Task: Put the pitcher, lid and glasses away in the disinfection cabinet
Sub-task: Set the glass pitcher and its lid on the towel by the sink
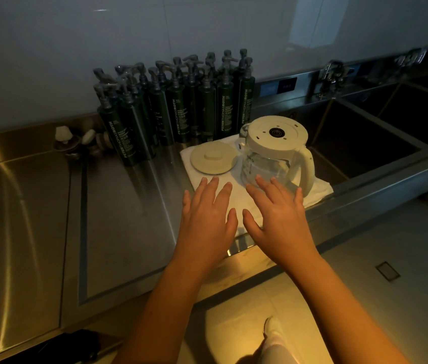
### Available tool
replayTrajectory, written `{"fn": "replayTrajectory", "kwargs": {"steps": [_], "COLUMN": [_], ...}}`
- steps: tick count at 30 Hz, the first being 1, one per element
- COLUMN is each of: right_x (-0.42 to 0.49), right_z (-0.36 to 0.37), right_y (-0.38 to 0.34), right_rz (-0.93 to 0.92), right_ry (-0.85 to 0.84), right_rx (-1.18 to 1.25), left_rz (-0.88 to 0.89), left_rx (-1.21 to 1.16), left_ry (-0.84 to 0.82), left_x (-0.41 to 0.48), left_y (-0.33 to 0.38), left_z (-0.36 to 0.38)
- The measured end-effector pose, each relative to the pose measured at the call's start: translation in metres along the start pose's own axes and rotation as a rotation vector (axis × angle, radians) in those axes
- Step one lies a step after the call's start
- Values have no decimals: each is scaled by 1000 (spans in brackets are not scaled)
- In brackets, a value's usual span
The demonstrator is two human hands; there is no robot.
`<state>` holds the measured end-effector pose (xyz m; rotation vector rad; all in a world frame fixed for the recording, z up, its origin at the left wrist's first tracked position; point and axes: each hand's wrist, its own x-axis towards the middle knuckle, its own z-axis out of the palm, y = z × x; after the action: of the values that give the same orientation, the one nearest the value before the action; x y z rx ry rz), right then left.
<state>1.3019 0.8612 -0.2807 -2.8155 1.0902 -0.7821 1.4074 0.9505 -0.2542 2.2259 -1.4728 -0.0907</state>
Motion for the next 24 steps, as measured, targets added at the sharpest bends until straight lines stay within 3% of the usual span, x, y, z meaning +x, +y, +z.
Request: {"fn": "replayTrajectory", "kwargs": {"steps": [24], "right_x": [104], "right_z": [10], "right_y": [165], "right_rz": [61], "right_ry": [-67], "right_rx": [96], "left_rz": [86], "left_rx": [128], "left_ry": [35], "left_x": [145], "left_y": [70], "left_z": [65]}}
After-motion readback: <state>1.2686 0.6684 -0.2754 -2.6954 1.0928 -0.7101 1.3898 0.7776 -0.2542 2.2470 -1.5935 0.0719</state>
